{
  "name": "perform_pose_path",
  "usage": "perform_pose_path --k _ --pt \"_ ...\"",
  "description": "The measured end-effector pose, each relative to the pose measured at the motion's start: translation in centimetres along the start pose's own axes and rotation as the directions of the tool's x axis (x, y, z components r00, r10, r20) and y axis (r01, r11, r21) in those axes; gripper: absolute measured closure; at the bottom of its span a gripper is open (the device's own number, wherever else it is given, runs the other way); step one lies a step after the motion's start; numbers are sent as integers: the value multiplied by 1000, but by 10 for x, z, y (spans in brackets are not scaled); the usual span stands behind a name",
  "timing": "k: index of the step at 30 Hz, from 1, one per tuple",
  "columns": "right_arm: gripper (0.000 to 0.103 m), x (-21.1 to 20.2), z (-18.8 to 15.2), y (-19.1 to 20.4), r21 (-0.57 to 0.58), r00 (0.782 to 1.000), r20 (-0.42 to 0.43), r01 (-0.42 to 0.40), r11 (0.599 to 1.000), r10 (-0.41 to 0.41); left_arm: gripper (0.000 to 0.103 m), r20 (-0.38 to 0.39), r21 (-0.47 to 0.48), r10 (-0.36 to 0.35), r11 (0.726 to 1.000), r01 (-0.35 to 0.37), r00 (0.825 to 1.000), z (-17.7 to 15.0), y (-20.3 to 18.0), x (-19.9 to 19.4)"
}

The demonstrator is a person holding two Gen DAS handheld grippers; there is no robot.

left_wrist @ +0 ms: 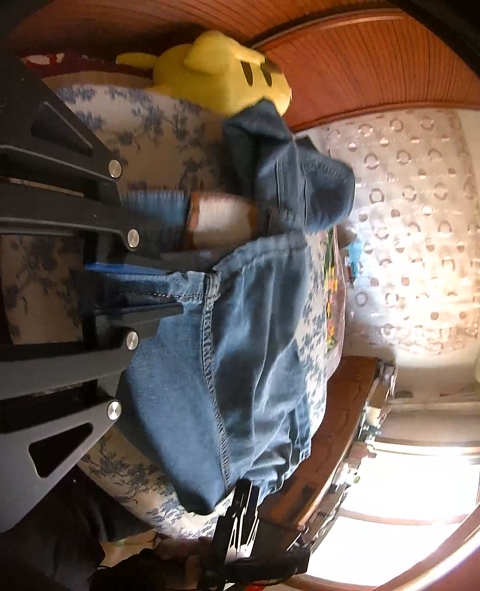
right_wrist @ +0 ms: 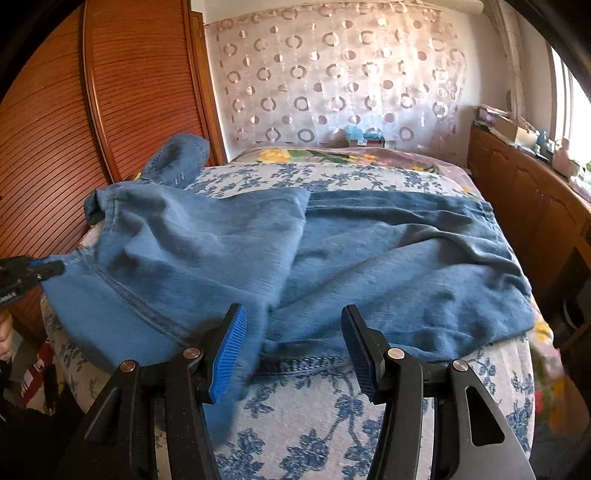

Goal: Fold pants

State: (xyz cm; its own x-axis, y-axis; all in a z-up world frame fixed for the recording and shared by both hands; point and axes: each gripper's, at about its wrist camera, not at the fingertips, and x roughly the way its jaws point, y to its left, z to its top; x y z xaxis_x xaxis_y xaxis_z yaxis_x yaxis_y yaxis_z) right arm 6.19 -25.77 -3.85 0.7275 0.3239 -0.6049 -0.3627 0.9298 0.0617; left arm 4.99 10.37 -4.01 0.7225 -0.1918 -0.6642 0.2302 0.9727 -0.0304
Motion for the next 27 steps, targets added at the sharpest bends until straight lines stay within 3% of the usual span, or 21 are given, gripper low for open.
perform_pose_path --k 6,10,11,12,27 --pt "48 -4 -2 -2 8 1000 0 3 1000 -3 84 -24 -46 -8 999 7 1000 0 15 1" --pt "48 -8 -5 -1 7 1000 -4 8 1000 -8 67 0 -47 -5 999 5 1000 6 12 -1" --pt "48 -8 -5 0 8 1000 -4 11 1000 -10 57 9 -47 -6 999 6 1000 8 11 -3" --pt "48 -9 -6 -1 8 1000 -3 11 1000 -11 55 18 -49 -8 999 9 1000 9 12 -4" --pt "48 -17 -10 -13 14 998 5 57 998 -57 54 31 81 -90 993 88 995 56 -52 30"
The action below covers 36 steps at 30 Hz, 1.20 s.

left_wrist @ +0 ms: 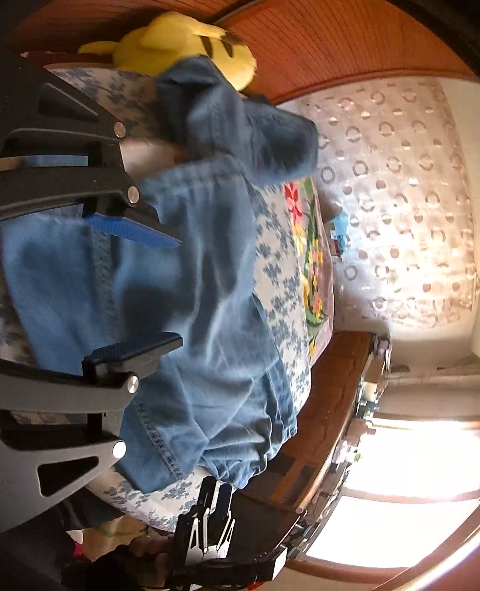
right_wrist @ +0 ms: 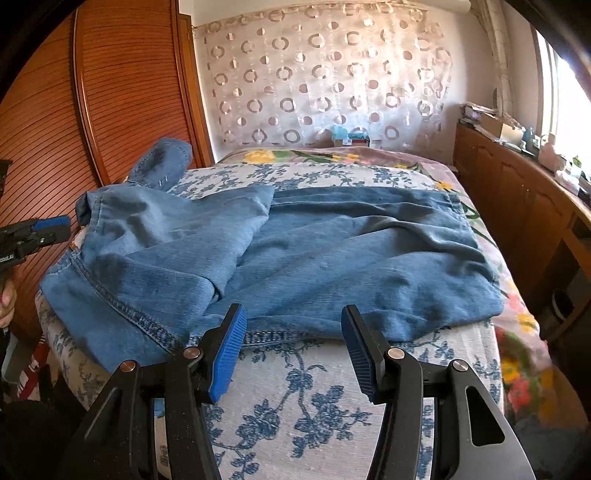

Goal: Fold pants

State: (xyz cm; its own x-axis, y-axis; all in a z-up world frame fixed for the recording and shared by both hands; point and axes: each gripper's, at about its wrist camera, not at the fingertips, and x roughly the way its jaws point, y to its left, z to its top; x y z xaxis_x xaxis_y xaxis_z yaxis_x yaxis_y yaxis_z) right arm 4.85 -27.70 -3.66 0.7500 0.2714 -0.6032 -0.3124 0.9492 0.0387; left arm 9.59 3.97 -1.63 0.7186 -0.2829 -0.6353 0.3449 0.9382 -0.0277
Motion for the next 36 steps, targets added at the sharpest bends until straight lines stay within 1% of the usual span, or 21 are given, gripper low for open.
perform_pose_path --k 5,7,10,15,16,17,19,22,25,28,32,36 --pt "48 -3 -4 -17 23 999 -1 32 999 -32 54 6 35 -45 998 45 999 13 -23 17" --pt "48 -4 -7 -24 33 999 -8 45 998 -45 54 -18 39 -65 997 66 998 16 -30 28" --pt "48 -4 -10 -31 47 998 -13 55 997 -55 54 -77 49 -96 994 100 992 16 -41 50" --pt "48 -4 -13 -40 65 998 -14 57 996 -56 54 -166 64 -91 993 103 982 9 -50 82" --pt "48 -5 -13 -41 66 998 -14 56 996 -55 53 -183 67 -91 992 105 979 7 -52 89" --pt "48 -6 -14 -42 67 998 -14 55 996 -54 39 -196 68 -96 991 111 976 5 -53 93" --pt "48 -7 -15 -45 68 998 -14 56 996 -55 31 -203 66 -107 990 122 973 2 -54 97" --pt "48 -8 -17 -50 76 998 -15 63 995 -62 26 -206 69 -105 990 121 973 2 -57 100" --pt "48 -9 -18 -58 81 997 -14 80 993 -80 25 -214 71 -103 990 120 971 2 -57 102" --pt "48 -9 -16 -69 88 994 -14 106 991 -105 25 -209 80 -92 991 111 974 2 -59 103" --pt "48 -9 -14 -90 105 989 -15 146 984 -145 25 -186 113 -66 990 88 980 -2 -63 104" --pt "48 -6 -10 -115 135 980 -18 198 971 -197 25 -160 109 -64 991 83 985 -5 -62 103"
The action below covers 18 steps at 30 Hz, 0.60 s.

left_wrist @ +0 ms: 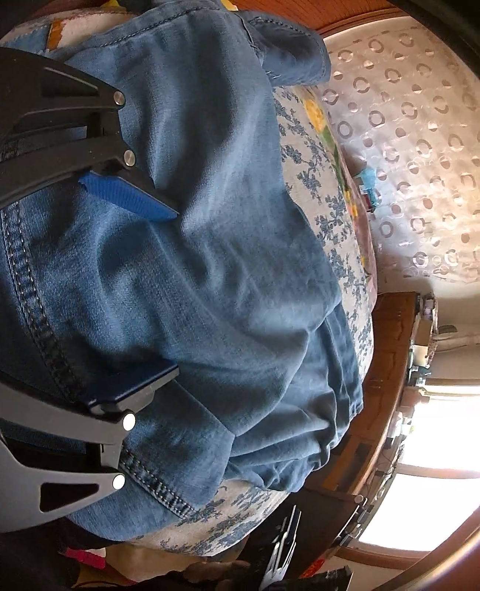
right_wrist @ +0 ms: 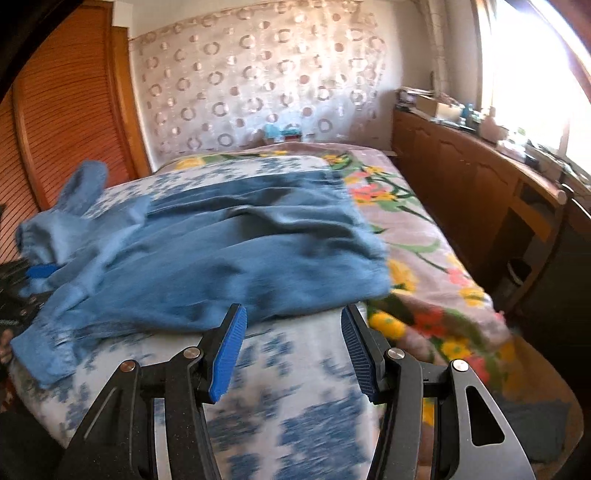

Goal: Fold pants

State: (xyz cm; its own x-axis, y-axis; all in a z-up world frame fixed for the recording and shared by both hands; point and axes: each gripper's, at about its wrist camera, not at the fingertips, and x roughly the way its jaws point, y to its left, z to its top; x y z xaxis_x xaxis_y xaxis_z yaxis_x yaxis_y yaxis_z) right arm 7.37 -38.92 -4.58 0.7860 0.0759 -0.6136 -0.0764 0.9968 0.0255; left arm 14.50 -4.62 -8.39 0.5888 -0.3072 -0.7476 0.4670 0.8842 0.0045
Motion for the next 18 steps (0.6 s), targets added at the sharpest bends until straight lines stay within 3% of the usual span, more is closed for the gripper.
perform_pose_path --k 6,18 --pt "48 15 12 -25 62 999 -18 30 998 -29 25 17 2 12 1000 -12 1000 0 -1 -1" --pt "48 32 18 -36 134 992 -113 -43 990 58 25 16 -12 19 1000 -19 1000 1 -1 -3"
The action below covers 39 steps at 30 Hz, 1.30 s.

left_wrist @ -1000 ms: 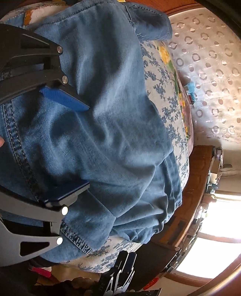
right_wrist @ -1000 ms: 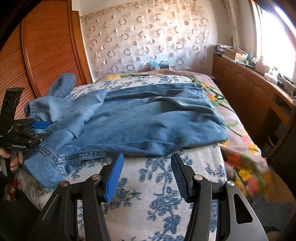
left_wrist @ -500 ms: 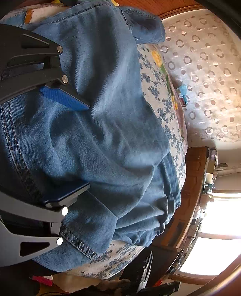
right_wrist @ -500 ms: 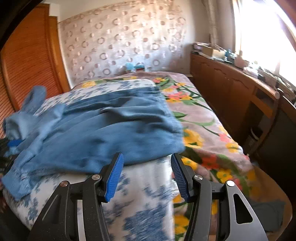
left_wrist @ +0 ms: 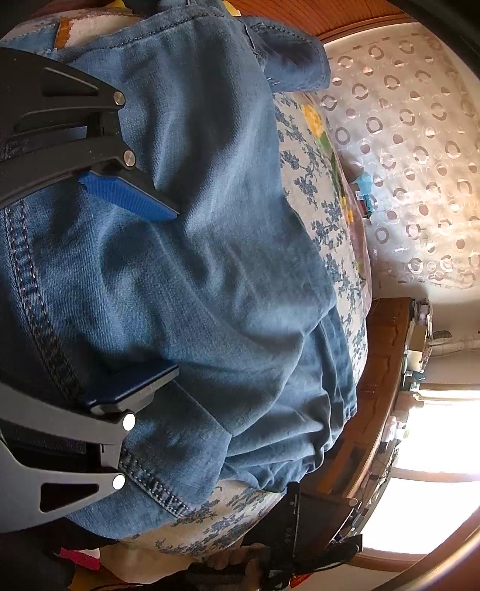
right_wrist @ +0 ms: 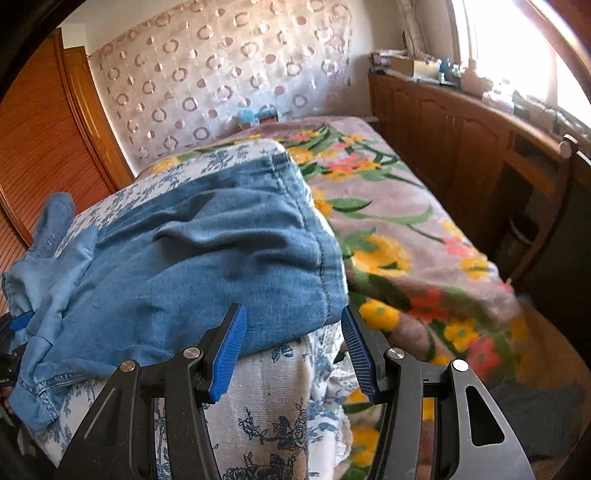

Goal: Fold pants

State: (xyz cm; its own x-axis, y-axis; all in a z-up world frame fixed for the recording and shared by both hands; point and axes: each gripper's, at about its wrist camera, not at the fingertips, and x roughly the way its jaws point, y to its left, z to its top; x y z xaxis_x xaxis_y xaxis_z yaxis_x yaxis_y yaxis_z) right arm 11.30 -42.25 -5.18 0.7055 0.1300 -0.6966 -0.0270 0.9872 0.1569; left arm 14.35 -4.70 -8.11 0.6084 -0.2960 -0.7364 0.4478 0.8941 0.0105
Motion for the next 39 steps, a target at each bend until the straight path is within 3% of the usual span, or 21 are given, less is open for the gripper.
perform_pose_path --k 2,4,5,7,9,12,16,20,24,28,33,36,39 --pt "49 -1 4 -3 3 1000 0 -10 1000 10 25 1 -4 -1 1000 1 1000 0 0 -1" --pt "62 -1 9 -5 11 999 -6 -38 999 38 25 2 -9 0 1000 0 1000 0 0 -2" --pt "77 -2 9 -6 14 999 -3 -44 999 44 25 2 -11 1 1000 -1 1000 0 0 -3" --pt "93 -4 13 -3 -5 1000 11 -11 1000 11 25 4 -16 3 1000 -3 1000 1 1 -6" --pt "99 -8 15 0 -25 999 38 10 1000 -9 25 8 -20 7 1000 -6 1000 1 1 -9" --pt "100 -25 21 11 -52 993 110 35 998 -29 25 28 -31 17 999 -16 999 1 4 -19" --pt "100 -51 35 41 -125 984 179 14 992 9 25 65 -50 24 999 -21 998 -2 11 -37" --pt "100 -75 47 91 -230 968 232 -38 972 92 25 109 -71 50 997 -42 993 -5 25 -62" --pt "100 -96 56 157 -354 944 249 -121 928 218 25 144 -107 86 992 -71 986 -11 45 -88" --pt "100 -116 58 235 -492 901 218 -229 840 374 25 168 -151 132 983 -107 977 -22 72 -114" --pt "100 -130 46 314 -595 836 82 -396 700 543 25 176 -198 192 968 -157 965 -41 103 -141" --pt "98 -123 39 337 -612 822 -4 -452 649 569 25 172 -218 219 959 -180 960 -48 117 -147" --pt "80 -115 39 336 -613 841 -6 -430 663 541 25 164 -241 227 953 -184 960 -54 129 -148"
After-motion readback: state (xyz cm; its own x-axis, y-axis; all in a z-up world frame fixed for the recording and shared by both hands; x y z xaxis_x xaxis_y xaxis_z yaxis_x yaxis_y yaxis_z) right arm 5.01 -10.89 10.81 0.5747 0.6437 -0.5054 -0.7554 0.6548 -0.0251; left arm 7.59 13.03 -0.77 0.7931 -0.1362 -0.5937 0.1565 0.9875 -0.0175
